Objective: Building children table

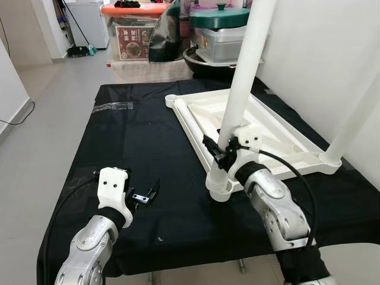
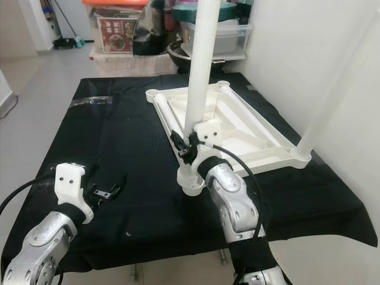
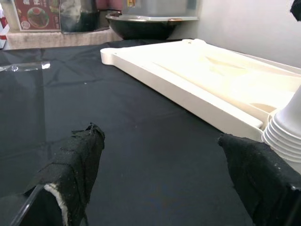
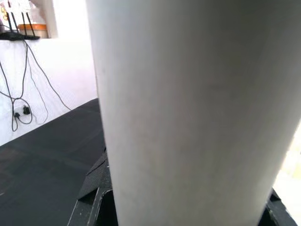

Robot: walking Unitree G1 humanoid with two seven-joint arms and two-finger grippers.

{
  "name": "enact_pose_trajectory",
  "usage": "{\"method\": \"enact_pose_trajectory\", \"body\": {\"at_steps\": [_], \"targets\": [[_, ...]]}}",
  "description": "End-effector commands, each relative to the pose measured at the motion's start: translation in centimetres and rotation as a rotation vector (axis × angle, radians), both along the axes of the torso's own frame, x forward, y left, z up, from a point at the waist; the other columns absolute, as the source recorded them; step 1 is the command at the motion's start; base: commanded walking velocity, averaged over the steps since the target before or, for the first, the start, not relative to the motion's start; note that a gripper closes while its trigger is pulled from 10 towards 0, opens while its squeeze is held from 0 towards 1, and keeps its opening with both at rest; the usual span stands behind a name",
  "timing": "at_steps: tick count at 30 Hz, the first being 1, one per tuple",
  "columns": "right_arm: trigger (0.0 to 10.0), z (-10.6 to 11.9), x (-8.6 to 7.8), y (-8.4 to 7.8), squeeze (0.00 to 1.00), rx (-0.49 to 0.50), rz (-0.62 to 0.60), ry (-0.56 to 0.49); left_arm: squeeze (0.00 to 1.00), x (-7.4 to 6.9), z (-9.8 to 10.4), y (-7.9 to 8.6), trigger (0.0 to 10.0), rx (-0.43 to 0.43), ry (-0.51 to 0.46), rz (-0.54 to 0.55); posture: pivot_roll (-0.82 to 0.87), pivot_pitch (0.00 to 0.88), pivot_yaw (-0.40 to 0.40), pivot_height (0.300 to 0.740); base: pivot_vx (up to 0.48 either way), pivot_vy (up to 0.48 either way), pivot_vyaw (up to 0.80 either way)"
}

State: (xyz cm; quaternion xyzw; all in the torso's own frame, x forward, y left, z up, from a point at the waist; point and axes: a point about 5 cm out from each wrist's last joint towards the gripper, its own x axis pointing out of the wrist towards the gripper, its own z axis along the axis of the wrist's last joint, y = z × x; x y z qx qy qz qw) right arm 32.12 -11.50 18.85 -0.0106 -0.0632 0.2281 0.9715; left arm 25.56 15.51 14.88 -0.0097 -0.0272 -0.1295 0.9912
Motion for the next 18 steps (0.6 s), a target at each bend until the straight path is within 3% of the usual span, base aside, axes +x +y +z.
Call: {"method": "enact_pose_trajectory", "body": {"at_steps": [1,7,12,18], "targets": [[10.0,-1.8,-0.1,-0.5,0.0,-0.031,-0.016,0.074,0.0,0.0,-0.5,0.1,10.0,0.001,0.017,0.012,0.01,0.0,-0.047,0.74,0.0,0.0,0.0],[10.0,-2.2,0.3,-1.9,0.0,-0.029,-0.074,0.096,0.0,0.0,-0.6,0.1,10.0,0.002,0.02,0.013,0.01,0.0,-0.046,0.74,0.0,0.0,0.0],[10.0,-3.8,0.7,-4.0,0.0,0.068,-0.182,0.221,0.0,0.2,-0.6,0.1,10.0,0.005,0.02,0.011,0.01,0.0,-0.046,0.74,0.0,0.0,0.0],[10.0,-4.4,0.5,-4.2,0.0,0.081,-0.204,0.239,0.0,0.1,-0.8,0.0,10.0,0.006,0.024,0.008,0.01,0.0,-0.042,0.74,0.0,0.0,0.0]]}}
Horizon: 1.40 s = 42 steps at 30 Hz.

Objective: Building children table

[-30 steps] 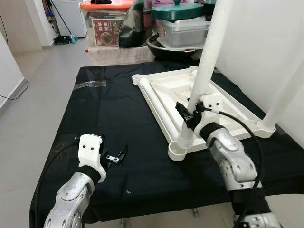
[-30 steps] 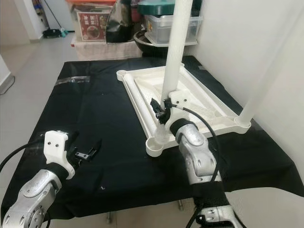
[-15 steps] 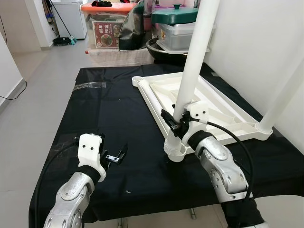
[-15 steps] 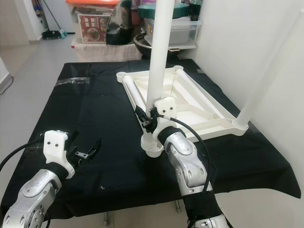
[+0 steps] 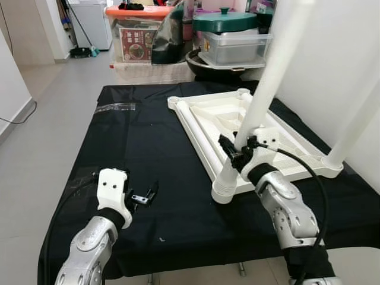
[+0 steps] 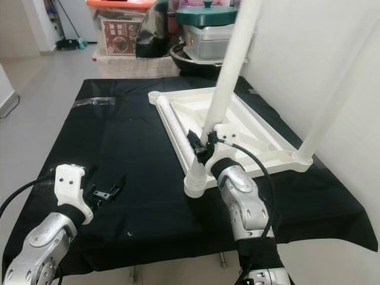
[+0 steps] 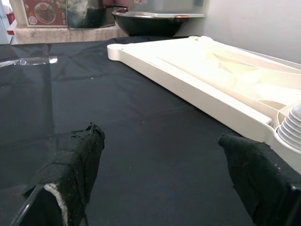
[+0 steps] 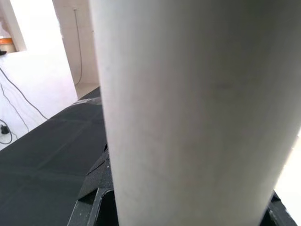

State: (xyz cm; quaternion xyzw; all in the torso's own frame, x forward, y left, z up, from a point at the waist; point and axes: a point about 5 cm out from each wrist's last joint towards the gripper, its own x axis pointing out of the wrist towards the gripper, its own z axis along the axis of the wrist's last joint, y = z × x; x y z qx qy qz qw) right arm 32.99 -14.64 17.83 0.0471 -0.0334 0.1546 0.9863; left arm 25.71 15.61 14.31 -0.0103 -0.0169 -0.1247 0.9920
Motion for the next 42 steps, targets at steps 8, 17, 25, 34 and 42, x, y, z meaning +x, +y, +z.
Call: {"method": "enact_pose_trajectory", "body": {"at_steps": [8,17,25,34,42], "targets": [[10.0,-2.7,-1.2,0.9,0.0,-0.135,0.029,0.046,0.0,0.3,0.0,0.0,10.0,0.013,-0.003,-0.006,0.01,0.0,-0.037,0.74,0.0,0.0,0.0],[10.0,-2.8,-2.1,2.5,0.0,-0.253,0.148,-0.031,0.0,0.3,-0.1,0.0,10.0,0.016,-0.003,-0.005,0.01,0.0,-0.039,0.74,0.0,0.0,0.0],[10.0,-3.0,-1.7,2.6,0.0,-0.218,0.165,0.006,0.0,0.4,-0.2,0.0,10.0,0.014,0.0,-0.006,0.02,0.0,-0.045,0.74,0.0,0.0,0.0],[10.0,-3.0,-1.7,3.1,0.0,-0.182,0.259,0.022,0.0,0.3,-0.6,-0.1,10.0,0.008,0.013,-0.002,0.02,0.0,-0.046,0.74,0.0,0.0,0.0],[10.0,-2.2,-2.4,4.7,0.0,-0.215,0.476,-0.03,0.0,0.4,-0.6,0.1,10.0,0.001,0.014,0.013,0.03,0.0,-0.065,0.74,0.0,0.0,0.0]]}}
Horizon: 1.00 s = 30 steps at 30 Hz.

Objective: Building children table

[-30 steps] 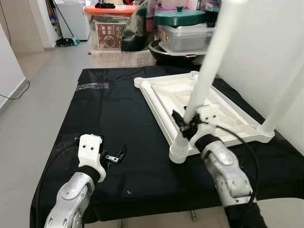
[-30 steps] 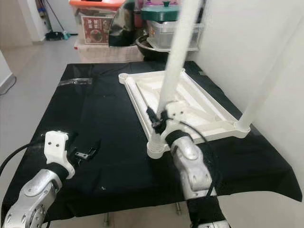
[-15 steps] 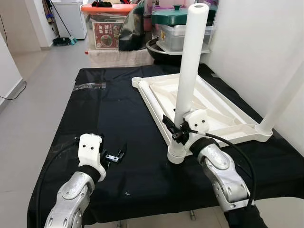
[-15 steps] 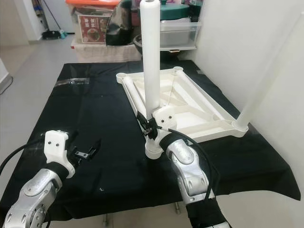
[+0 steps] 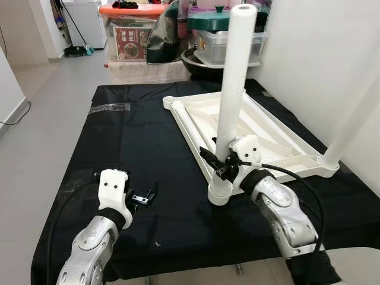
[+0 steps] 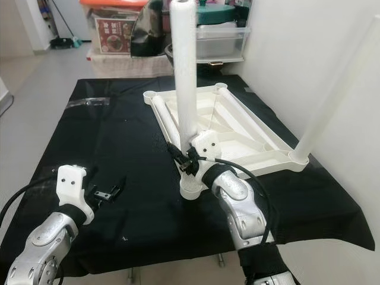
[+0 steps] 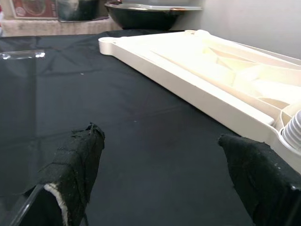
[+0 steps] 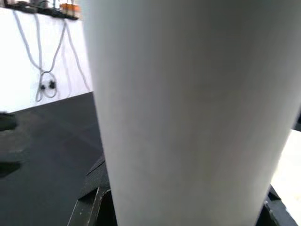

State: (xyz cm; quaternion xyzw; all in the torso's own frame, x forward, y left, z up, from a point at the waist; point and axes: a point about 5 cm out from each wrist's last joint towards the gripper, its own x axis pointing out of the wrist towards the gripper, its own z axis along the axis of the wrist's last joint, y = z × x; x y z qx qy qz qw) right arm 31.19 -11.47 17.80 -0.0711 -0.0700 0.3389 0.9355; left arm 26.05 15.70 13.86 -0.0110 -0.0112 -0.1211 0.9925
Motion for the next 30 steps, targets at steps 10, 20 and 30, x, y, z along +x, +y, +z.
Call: {"method": "enact_pose_trajectory", "body": {"at_steps": [10,20,30], "targets": [[10.0,-2.6,-0.4,1.9,0.0,0.008,0.156,0.161,0.0,-0.3,-0.3,0.1,10.0,-0.007,0.01,0.015,0.04,0.0,-0.075,0.74,0.0,0.0,0.0],[10.0,-3.6,0.4,1.4,0.0,0.058,0.005,0.223,0.0,-0.5,-0.6,0.2,10.0,-0.006,0.021,0.027,0.04,0.0,-0.08,0.74,0.0,0.0,0.0],[10.0,-5.7,1.8,-2.2,0.0,0.182,-0.675,0.375,0.0,-0.5,-0.8,0.5,10.0,0.008,0.032,0.046,0.05,0.0,-0.075,0.74,0.0,0.0,0.0]]}}
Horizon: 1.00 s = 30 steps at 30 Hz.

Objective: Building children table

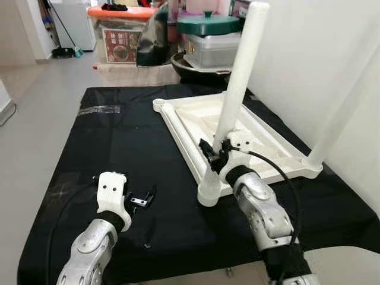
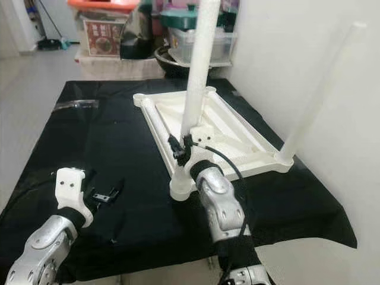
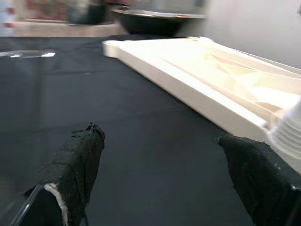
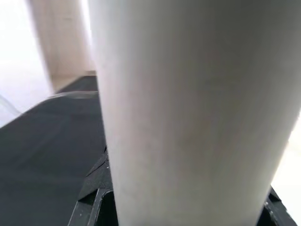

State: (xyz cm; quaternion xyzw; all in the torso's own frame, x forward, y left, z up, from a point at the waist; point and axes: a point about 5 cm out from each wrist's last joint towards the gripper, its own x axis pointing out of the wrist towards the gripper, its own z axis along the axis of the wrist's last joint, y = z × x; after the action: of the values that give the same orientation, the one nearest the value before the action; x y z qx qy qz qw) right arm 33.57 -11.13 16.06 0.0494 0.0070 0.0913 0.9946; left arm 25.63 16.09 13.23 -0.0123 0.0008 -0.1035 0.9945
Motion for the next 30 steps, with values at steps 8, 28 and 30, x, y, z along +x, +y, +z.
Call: {"method": "enact_pose_trajectory", "body": {"at_steps": [8,28,30], "targets": [[10.0,-3.8,-1.0,-3.4,0.0,0.045,-0.377,0.236,0.0,0.1,-0.2,0.9,10.0,0.033,0.014,0.038,0.06,0.0,-0.08,0.74,0.0,0.0,0.0],[10.0,-1.9,-1.2,-3.4,0.0,0.211,-0.6,0.201,0.0,0.6,-0.4,1.4,10.0,0.055,0.028,0.07,0.04,0.0,-0.06,0.74,0.0,0.0,0.0],[10.0,-1.8,-1.2,-3.2,0.0,0.222,-0.588,0.197,0.0,0.6,-0.4,1.3,10.0,0.056,0.029,0.068,0.04,0.0,-0.059,0.74,0.0,0.0,0.0]]}}
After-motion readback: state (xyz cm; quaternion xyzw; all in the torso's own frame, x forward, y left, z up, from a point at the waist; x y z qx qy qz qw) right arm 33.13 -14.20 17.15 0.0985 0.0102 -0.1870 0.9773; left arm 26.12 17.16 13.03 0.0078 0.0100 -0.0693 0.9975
